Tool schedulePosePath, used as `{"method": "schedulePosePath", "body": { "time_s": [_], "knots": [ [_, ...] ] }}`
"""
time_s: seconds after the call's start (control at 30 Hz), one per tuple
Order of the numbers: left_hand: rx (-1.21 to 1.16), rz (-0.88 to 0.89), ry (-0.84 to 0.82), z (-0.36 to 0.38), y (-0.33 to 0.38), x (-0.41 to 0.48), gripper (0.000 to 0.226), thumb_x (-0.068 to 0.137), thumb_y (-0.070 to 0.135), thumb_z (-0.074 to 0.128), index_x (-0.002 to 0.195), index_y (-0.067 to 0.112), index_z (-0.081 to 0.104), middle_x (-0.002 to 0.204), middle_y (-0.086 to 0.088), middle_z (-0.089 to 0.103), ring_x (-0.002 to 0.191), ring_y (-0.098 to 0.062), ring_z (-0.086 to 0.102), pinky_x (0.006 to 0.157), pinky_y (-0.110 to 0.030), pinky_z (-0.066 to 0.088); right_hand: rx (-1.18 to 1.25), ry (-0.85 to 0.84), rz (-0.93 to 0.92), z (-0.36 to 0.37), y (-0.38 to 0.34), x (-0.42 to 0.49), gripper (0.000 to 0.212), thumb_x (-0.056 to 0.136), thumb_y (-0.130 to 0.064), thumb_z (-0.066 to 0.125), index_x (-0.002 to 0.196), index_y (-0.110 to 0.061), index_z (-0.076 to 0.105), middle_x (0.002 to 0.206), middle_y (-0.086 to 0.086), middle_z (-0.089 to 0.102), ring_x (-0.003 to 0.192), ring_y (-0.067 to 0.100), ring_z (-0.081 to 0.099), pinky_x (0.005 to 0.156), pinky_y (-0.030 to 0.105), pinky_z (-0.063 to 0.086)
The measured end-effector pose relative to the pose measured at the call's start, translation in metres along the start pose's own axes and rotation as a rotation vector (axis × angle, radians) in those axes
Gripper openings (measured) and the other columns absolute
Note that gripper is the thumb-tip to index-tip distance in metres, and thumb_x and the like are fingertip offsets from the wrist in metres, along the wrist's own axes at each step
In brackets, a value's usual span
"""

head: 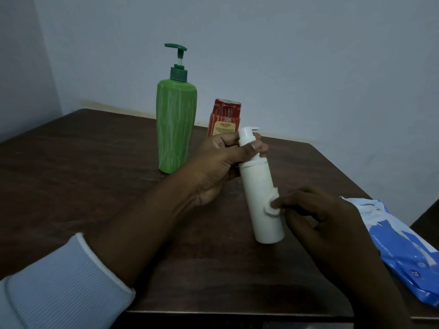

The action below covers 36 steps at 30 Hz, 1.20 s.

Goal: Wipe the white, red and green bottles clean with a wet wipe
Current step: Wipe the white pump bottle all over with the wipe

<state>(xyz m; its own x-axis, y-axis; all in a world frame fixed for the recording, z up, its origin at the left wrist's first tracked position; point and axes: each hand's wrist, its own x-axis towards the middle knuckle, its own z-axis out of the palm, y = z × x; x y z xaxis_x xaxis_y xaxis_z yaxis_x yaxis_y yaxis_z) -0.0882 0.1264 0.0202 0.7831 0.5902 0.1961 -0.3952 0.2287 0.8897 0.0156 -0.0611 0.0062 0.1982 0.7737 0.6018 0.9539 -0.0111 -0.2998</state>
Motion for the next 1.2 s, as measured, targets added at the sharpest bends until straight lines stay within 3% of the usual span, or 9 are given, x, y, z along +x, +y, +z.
{"method": "schedulePosePath", "body": {
  "time_s": [0.1, 0.23, 0.33, 0.53, 0.7, 0.87, 1.03, 1.13, 1.2],
  "knots": [
    [0.015, 0.002, 0.049, -0.001, -0.002, 0.001, 0.027, 0.089, 0.005, 0.072, 0.116, 0.005, 0.071, 0.125, -0.020, 0.072, 0.115, -0.029, 0.070, 0.093, -0.037, 0.060, 0.024, -0.024, -0.028, 0.003, 0.000, 0.001, 0.019, 0.085, -0.014, 0.062, 0.099, -0.027, 0.069, 0.102, -0.017, 0.061, 0.093, 0.002, 0.061, 0.073, 0.022, 0.051],
    [-0.044, 0.015, 0.101, -0.002, -0.001, 0.005, 0.040, 0.087, -0.003, 0.072, 0.126, -0.004, 0.065, 0.129, -0.022, 0.070, 0.113, -0.027, 0.068, 0.093, -0.035, 0.059, 0.088, -0.082, 0.014, 0.006, 0.003, 0.000, 0.022, 0.083, -0.010, 0.067, 0.097, -0.027, 0.069, 0.100, -0.017, 0.062, 0.093, 0.003, 0.062, 0.072, 0.021, 0.053],
    [-0.081, 0.007, 0.089, -0.001, 0.001, 0.003, 0.050, 0.080, 0.004, 0.075, 0.127, -0.005, 0.064, 0.125, -0.022, 0.072, 0.111, -0.026, 0.070, 0.094, -0.034, 0.059, 0.111, -0.111, 0.052, 0.003, 0.005, -0.001, 0.025, 0.080, -0.006, 0.069, 0.089, -0.030, 0.067, 0.091, -0.018, 0.064, 0.087, 0.003, 0.063, 0.070, 0.019, 0.052],
    [-0.153, -0.037, 0.081, -0.002, 0.003, 0.005, 0.030, 0.101, 0.009, 0.057, 0.127, -0.006, 0.063, 0.122, -0.024, 0.073, 0.118, -0.032, 0.070, 0.091, -0.035, 0.062, 0.083, -0.071, 0.066, 0.003, 0.008, -0.002, 0.027, 0.079, -0.002, 0.068, 0.087, -0.028, 0.065, 0.088, -0.017, 0.064, 0.084, 0.004, 0.062, 0.070, 0.021, 0.050],
    [-0.072, -0.040, 0.038, -0.004, 0.004, 0.003, 0.022, 0.099, 0.003, 0.060, 0.119, -0.001, 0.066, 0.121, -0.022, 0.073, 0.114, -0.030, 0.072, 0.090, -0.036, 0.062, 0.079, -0.128, 0.034, -0.001, 0.011, -0.003, 0.019, 0.081, -0.015, 0.067, 0.088, -0.032, 0.065, 0.093, -0.018, 0.062, 0.089, 0.003, 0.062, 0.073, 0.023, 0.052],
    [-0.065, -0.053, 0.040, -0.002, 0.000, 0.004, 0.022, 0.096, 0.005, 0.065, 0.116, -0.003, 0.067, 0.109, -0.017, 0.076, 0.092, -0.020, 0.074, 0.083, -0.033, 0.064, 0.040, -0.153, -0.091, 0.002, 0.001, 0.000, 0.021, 0.082, -0.036, 0.051, 0.098, -0.035, 0.065, 0.105, -0.019, 0.059, 0.099, -0.001, 0.058, 0.084, 0.017, 0.048],
    [-0.066, -0.043, 0.051, -0.004, -0.004, 0.007, 0.025, 0.082, 0.012, 0.074, 0.104, 0.002, 0.071, 0.096, -0.009, 0.077, 0.085, -0.017, 0.074, 0.076, -0.031, 0.065, 0.080, 0.035, 0.018, 0.016, -0.004, 0.005, 0.015, 0.090, -0.027, 0.056, 0.103, -0.028, 0.063, 0.103, -0.015, 0.059, 0.093, 0.000, 0.057, 0.071, 0.014, 0.048],
    [-0.080, -0.050, 0.078, -0.005, -0.005, 0.008, 0.036, 0.075, 0.015, 0.076, 0.107, 0.000, 0.070, 0.094, -0.009, 0.078, 0.084, -0.016, 0.074, 0.071, -0.029, 0.063, 0.071, -0.064, 0.066, 0.006, 0.000, 0.001, 0.014, 0.085, -0.022, 0.063, 0.090, -0.035, 0.061, 0.084, -0.018, 0.060, 0.079, 0.003, 0.059, 0.061, 0.017, 0.046],
    [-0.086, -0.052, 0.080, -0.004, -0.006, 0.009, 0.036, 0.077, 0.014, 0.076, 0.109, -0.001, 0.070, 0.095, -0.009, 0.078, 0.085, -0.017, 0.074, 0.071, -0.029, 0.063, 0.058, -0.178, 0.040, -0.001, -0.003, 0.000, 0.014, 0.081, -0.026, 0.063, 0.089, -0.037, 0.064, 0.088, -0.019, 0.061, 0.082, 0.002, 0.060, 0.064, 0.019, 0.050]
  ]
}}
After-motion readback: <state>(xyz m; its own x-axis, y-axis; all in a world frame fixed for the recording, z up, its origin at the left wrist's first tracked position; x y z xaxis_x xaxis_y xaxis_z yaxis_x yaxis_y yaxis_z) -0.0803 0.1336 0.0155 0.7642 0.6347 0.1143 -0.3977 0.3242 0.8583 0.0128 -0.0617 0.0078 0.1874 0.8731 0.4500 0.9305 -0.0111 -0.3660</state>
